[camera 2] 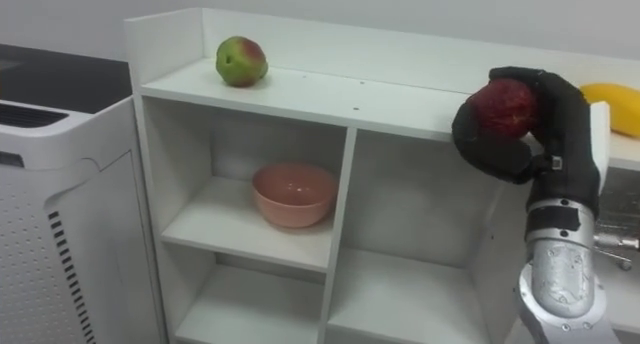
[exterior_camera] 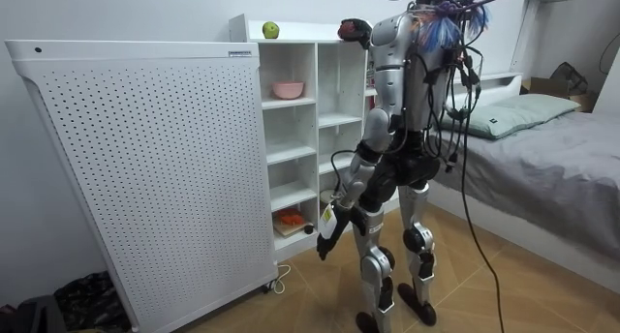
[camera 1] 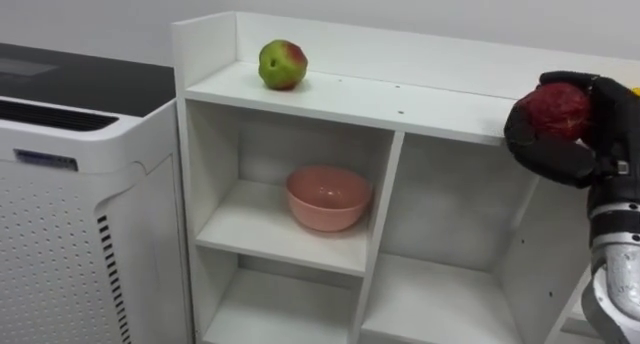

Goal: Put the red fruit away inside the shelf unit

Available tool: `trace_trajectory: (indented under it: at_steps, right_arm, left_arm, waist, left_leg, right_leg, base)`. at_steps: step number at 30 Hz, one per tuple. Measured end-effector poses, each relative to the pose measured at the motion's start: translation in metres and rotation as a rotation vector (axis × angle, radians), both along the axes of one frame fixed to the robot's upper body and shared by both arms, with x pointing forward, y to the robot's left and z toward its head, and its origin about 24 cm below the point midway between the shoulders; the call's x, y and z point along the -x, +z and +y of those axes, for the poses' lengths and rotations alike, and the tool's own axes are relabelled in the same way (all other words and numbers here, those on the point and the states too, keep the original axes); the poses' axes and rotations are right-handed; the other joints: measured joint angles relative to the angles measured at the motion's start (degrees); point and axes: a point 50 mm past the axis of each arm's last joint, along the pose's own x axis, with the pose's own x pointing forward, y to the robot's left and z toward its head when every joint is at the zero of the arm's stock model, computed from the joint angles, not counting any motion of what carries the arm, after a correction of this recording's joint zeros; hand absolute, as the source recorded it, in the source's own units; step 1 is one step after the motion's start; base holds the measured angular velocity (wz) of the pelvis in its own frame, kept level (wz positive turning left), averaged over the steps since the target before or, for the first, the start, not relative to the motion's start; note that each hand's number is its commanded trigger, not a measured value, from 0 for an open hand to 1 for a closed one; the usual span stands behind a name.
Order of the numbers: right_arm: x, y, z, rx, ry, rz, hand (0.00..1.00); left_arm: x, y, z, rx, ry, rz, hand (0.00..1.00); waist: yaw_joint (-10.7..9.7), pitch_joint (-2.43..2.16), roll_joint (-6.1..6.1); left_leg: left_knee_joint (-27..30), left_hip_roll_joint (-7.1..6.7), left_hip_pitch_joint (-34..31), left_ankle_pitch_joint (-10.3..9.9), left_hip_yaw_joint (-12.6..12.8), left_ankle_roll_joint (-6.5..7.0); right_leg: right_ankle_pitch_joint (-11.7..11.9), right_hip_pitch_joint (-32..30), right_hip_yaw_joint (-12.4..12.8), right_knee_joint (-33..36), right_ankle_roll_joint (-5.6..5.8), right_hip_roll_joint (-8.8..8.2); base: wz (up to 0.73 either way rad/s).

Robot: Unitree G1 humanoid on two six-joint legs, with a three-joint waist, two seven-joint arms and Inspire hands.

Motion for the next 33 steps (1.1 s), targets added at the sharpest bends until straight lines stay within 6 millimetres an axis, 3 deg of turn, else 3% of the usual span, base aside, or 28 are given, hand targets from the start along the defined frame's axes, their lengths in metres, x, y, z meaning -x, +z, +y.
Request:
trace_trajectory:
  at_steps: [12, 18, 21, 28, 33]
  right_arm:
    - [0.000, 0.009, 0.006, -0.096, 0.097, -0.035, 1.00]
    - [0.013, 0.007, 0.045, -0.051, 0.340, -0.020, 1.00]
    - [0.019, 0.005, 0.059, -0.045, 0.452, -0.006, 1.00]
    - [0.037, 0.015, 0.084, -0.029, 0.642, -0.068, 1.00]
    - [0.044, -0.005, 0.096, -0.057, 0.732, -0.001, 1.00]
  left_arm:
    - [0.001, 0.001, 0.003, 0.001, 0.018, 0.003, 0.00]
    - [-0.001, 0.000, 0.000, 0.011, 0.002, 0.003, 0.00]
    - [-0.002, 0.000, -0.001, 0.013, -0.004, 0.002, 0.00]
    - [-0.001, -0.001, -0.002, 0.018, 0.002, -0.009, 0.00]
    - [0.002, -0.002, -0.003, 0.025, -0.003, -0.001, 0.00]
  waist:
    - [-0.6, -0.02, -0.02]
    - [-1.2, -0.12, 0.19]
    - [-1.2, -0.44, 0.55]
    - [-0.2, -0.68, 2.34]
    - [-0.1, -0.66, 2.40]
  left_leg:
    - [0.0, 0.04, -0.1, 0.0, 0.3, 0.00]
    - [0.0, 0.05, -0.6, 0.0, 1.0, 0.00]
    - [0.0, 0.03, -0.3, 0.0, 1.2, 0.00]
    - [0.0, 0.18, 0.0, 0.0, 2.4, 0.00]
    - [0.1, 0.21, -0.1, 0.0, 2.5, -0.04]
  right_leg:
    - [0.0, -0.2, 0.2, 0.0, 0.00, 0.04]
    - [0.0, -1.0, 1.5, 0.0, 0.00, 0.07]
    - [0.0, -1.0, 2.2, 0.0, -0.01, 0.06]
    - [0.0, -1.0, 3.1, 0.0, -0.01, 0.14]
    - [0.1, -1.0, 2.9, 0.0, -0.12, 0.15]
  base:
    - [-0.01]
    - [-0.06]
    - [-0.05]
    - [-0.07]
    - [0.00]
